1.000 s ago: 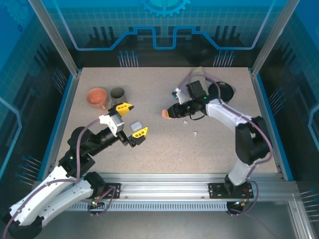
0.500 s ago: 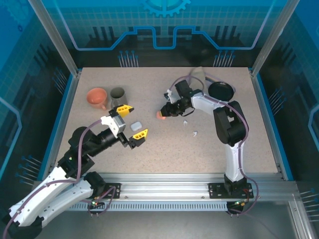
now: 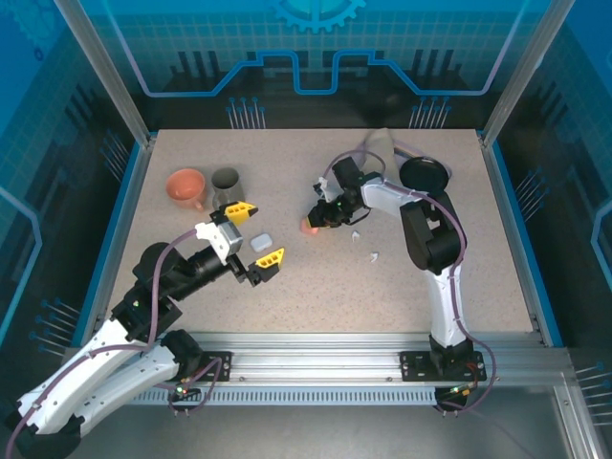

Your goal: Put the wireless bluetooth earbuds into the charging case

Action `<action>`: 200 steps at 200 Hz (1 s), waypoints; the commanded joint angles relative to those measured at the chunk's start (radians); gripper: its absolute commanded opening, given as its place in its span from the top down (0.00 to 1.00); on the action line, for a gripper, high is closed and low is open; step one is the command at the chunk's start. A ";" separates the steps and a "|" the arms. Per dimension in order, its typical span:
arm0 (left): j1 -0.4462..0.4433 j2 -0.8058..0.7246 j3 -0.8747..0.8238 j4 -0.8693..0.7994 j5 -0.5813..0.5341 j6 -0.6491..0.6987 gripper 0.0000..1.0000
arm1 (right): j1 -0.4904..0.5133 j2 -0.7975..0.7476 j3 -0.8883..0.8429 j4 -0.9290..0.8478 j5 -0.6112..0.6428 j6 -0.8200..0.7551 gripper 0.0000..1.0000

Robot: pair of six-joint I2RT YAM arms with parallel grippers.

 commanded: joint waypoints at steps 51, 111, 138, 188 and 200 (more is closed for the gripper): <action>0.001 0.083 0.008 -0.040 -0.059 -0.013 0.01 | -0.005 -0.007 0.020 -0.057 0.074 -0.032 0.66; 0.004 0.185 0.014 -0.152 -0.173 -0.078 0.01 | -0.016 -0.047 0.016 -0.066 0.102 -0.050 0.58; 0.003 0.220 0.010 -0.188 -0.214 -0.120 0.01 | -0.023 -0.074 0.014 -0.065 0.113 -0.058 0.54; 0.019 0.287 0.044 -0.278 -0.325 -0.215 0.01 | -0.041 -0.154 0.010 -0.081 0.152 -0.099 0.46; 0.032 0.300 0.049 -0.293 -0.334 -0.239 0.01 | -0.044 -0.185 0.001 -0.071 0.159 -0.119 0.44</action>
